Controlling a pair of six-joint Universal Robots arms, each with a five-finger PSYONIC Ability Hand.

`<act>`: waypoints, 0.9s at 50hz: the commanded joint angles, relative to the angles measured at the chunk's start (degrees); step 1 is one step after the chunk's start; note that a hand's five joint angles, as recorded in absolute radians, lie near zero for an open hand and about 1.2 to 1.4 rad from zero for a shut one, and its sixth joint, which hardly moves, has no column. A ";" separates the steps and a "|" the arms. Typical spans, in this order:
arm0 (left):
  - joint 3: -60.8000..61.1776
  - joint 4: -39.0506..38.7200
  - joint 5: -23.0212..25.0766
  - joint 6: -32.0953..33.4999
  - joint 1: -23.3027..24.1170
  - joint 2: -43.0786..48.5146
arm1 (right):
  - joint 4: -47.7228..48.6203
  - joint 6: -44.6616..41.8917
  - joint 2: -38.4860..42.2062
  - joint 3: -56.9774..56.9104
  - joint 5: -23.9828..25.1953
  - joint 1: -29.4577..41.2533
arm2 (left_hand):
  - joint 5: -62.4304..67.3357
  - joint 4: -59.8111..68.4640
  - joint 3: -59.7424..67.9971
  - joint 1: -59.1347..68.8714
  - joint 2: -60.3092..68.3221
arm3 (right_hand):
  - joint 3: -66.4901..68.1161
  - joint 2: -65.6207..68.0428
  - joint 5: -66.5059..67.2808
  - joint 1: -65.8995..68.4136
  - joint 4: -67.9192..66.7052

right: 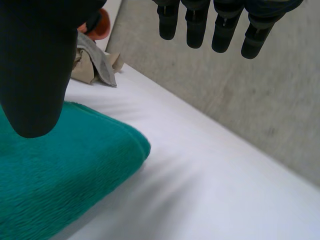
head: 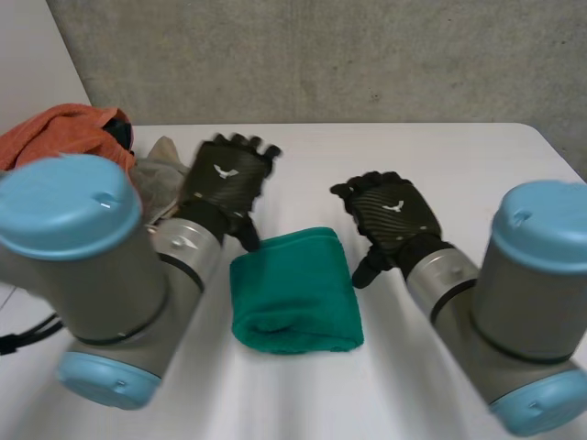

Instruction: Fold the laundry.

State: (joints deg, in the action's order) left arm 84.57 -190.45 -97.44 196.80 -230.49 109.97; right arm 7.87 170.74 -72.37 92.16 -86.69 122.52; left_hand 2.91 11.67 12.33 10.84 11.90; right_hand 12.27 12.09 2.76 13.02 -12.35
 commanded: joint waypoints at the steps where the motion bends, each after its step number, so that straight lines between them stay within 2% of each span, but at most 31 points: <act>1: -1.52 3.15 -5.65 -1.51 3.29 6.13 | -9.61 10.39 7.84 -6.44 7.40 -2.29 | -1.68 -0.45 -1.11 0.39 -0.67 | -2.27 -2.09 -2.76 -3.02 2.35; 3: -1.17 4.38 -8.71 -1.60 3.47 7.27 | -11.12 11.01 9.79 -8.12 8.81 -2.20 | -1.68 -0.45 -1.11 0.39 -0.67 | -0.18 0.00 -0.67 -0.93 0.26; 6: -0.55 5.87 -10.66 -1.77 3.47 8.15 | -13.14 10.84 12.60 -10.85 9.78 -1.58 | -1.68 -0.45 -1.11 0.39 -0.67 | 0.33 0.51 -0.15 -0.42 -0.26; 12: 3.23 6.76 -10.32 -1.34 3.03 10.00 | -13.85 9.44 17.96 -13.67 9.09 -1.50 | -1.68 -0.45 -1.11 0.39 -0.67 | 2.68 2.86 2.20 1.93 -2.61; 17: 2.79 7.28 -9.97 -1.07 2.85 13.07 | -14.02 4.08 20.78 -14.02 3.91 -1.50 | -1.52 -0.28 -0.94 0.55 -0.51 | 8.90 9.08 8.42 8.15 -8.83; 20: 2.70 7.20 -9.79 -0.98 2.59 12.99 | -13.76 0.48 19.73 -13.76 -0.48 -1.50 | -1.35 -0.11 -0.77 0.72 -0.34 | 13.27 13.45 12.79 12.52 -13.20; 24: 1.48 7.29 -7.42 0.07 1.45 10.63 | -12.36 -0.76 17.02 -12.18 -3.56 -1.93 | -1.35 -0.11 -0.77 0.72 -0.34 | 11.95 12.13 11.47 11.20 -11.88; 28: -0.55 7.02 -2.59 2.26 0.05 5.62 | -8.58 -0.41 10.95 -8.14 -4.36 -2.20 | -0.84 0.39 -0.27 1.23 0.17 | 6.40 6.58 5.92 5.65 -6.33; 32: -3.53 6.84 4.17 3.15 -2.41 2.36 | -4.27 1.08 3.92 -1.99 -4.54 -2.29 | -1.01 0.22 -0.44 1.06 0.00 | 2.53 2.71 2.05 1.78 -2.46; 33: -4.93 6.93 7.49 2.97 -3.38 1.40 | -3.57 1.69 2.95 -0.85 -4.54 -2.29 | -1.01 0.22 -0.44 1.06 0.00 | 1.69 1.87 1.21 0.94 -1.61; 36: -7.22 7.37 13.39 2.71 -4.53 0.16 | -2.86 5.55 1.97 2.67 -4.54 -2.29 | -1.01 0.22 -0.44 1.06 0.00 | 0.34 0.51 -0.15 -0.42 -0.26; 37: -8.45 7.81 18.03 2.36 -4.96 -0.28 | -2.86 6.52 1.97 3.37 -4.45 -2.29 | -1.01 0.22 -0.44 1.06 0.00 | 0.17 0.35 -0.32 -0.58 -0.09; 40: -9.51 8.86 25.34 1.22 -5.58 -0.63 | -2.33 10.92 2.06 5.92 -3.66 -2.20 | -1.01 0.22 -0.44 1.06 0.00 | 0.00 0.18 -0.49 -0.75 0.08; 41: -10.30 9.74 29.81 -0.09 -6.02 -0.63 | -2.25 11.88 2.06 6.28 -3.49 -2.20 | -1.01 0.22 -0.44 1.06 0.00 | 0.00 0.18 -0.49 -0.75 0.08; 45: -11.88 11.76 37.91 -3.96 -6.55 -0.72 | -1.72 16.11 2.76 7.34 -2.00 -2.02 | -1.35 -0.11 -0.77 0.72 -0.34 | 0.00 0.18 -0.49 -0.75 0.08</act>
State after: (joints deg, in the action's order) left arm 75.17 -181.49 -72.75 197.70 -236.13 109.26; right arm 5.71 180.84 -70.78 97.58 -90.49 120.28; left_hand 2.90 11.67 12.33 10.84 11.90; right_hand 14.20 14.58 3.20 15.25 -14.36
